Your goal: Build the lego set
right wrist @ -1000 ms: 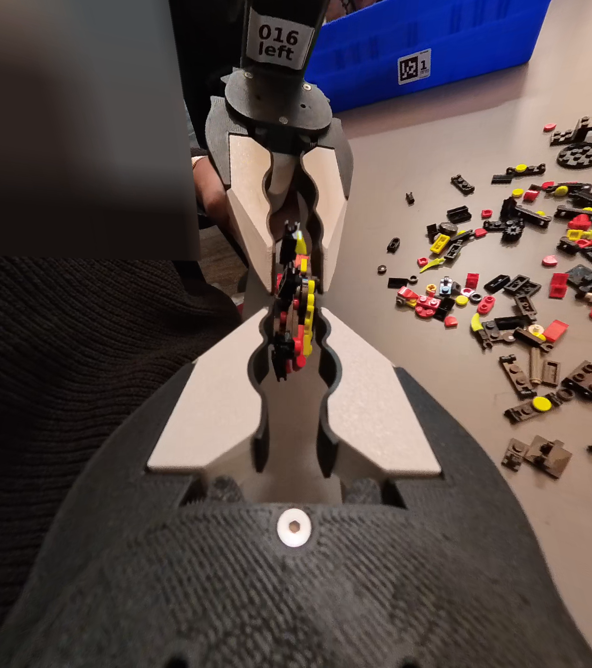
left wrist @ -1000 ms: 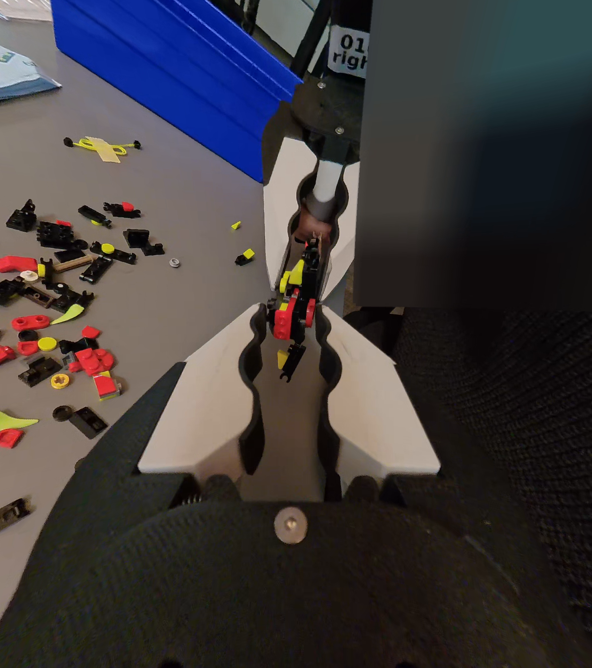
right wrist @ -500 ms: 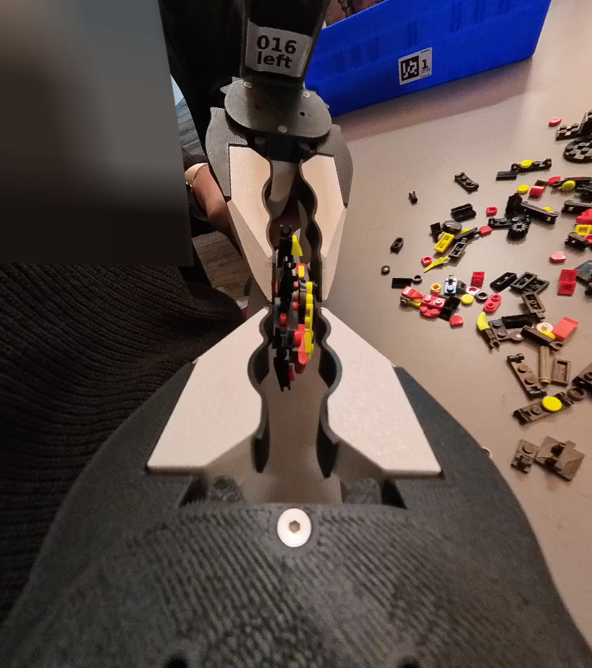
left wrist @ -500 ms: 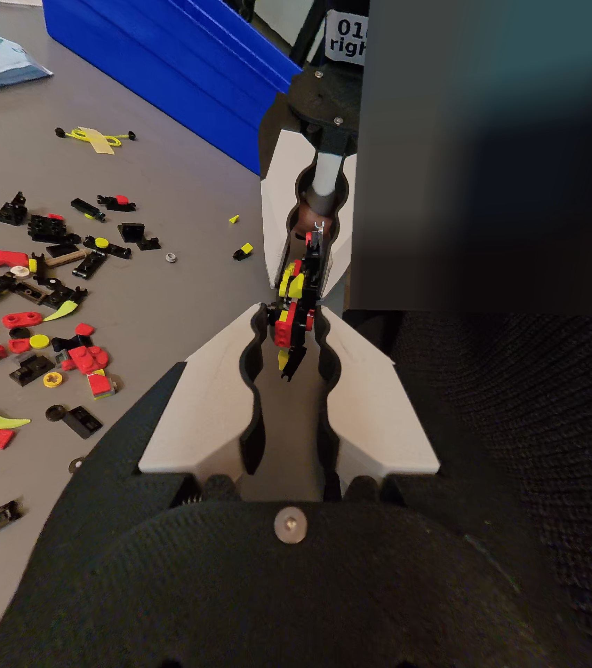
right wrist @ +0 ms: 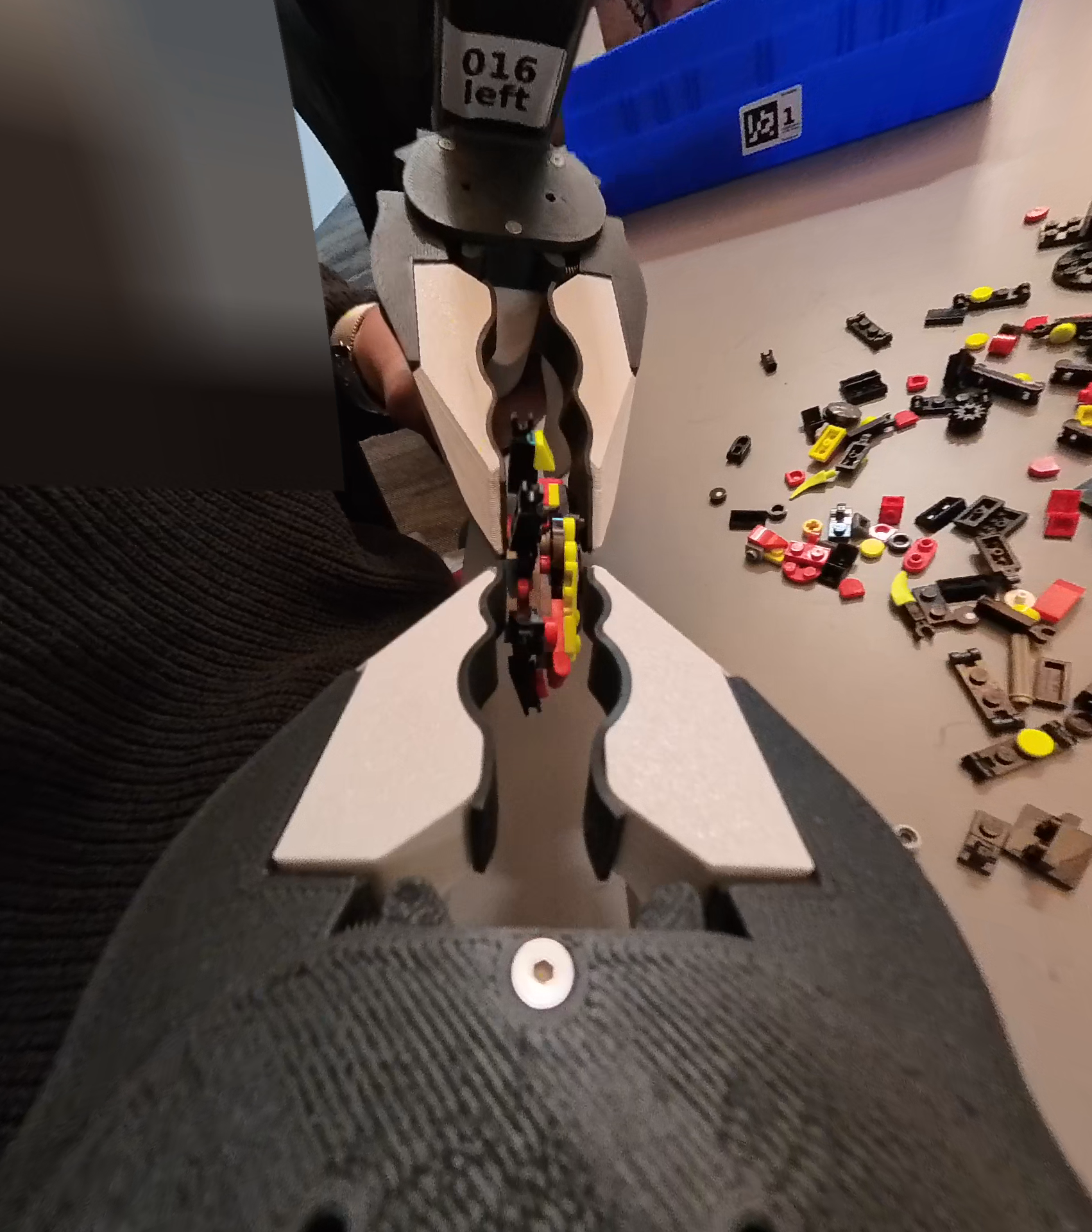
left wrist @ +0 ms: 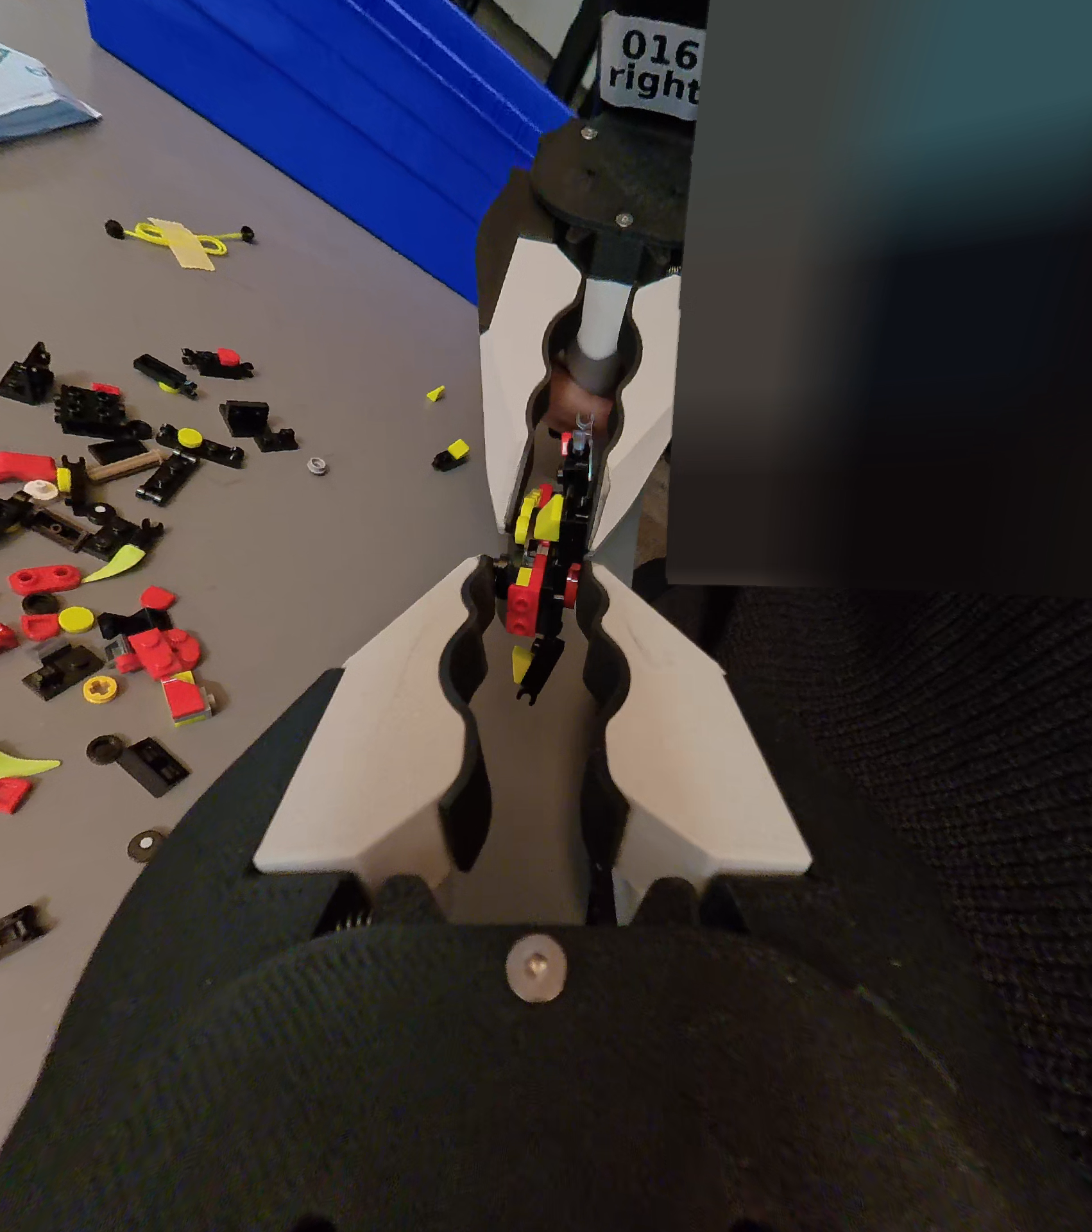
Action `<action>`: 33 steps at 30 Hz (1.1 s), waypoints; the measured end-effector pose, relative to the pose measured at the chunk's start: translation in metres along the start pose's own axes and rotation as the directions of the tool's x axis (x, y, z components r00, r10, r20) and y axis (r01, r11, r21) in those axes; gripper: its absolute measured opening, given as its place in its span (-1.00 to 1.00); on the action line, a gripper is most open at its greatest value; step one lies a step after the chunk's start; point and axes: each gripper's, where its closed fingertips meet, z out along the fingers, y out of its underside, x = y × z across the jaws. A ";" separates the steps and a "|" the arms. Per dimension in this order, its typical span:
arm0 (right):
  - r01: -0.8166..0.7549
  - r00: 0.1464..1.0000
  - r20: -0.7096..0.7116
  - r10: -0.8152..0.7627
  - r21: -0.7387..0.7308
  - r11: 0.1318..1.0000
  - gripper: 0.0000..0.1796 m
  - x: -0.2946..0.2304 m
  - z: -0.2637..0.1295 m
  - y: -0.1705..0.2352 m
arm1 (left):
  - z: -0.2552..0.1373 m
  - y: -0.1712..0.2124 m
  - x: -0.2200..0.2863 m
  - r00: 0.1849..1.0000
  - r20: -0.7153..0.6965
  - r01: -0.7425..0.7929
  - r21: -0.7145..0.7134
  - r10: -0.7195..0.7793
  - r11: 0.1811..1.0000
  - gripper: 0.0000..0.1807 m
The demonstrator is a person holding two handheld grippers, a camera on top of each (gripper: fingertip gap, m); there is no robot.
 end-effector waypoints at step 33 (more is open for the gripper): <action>0.230 0.699 -0.689 -0.193 -0.040 0.972 -0.53 0.181 -0.056 -0.048 | -0.039 -0.032 -0.048 0.924 -0.139 0.383 0.297 -0.357 0.875 -0.75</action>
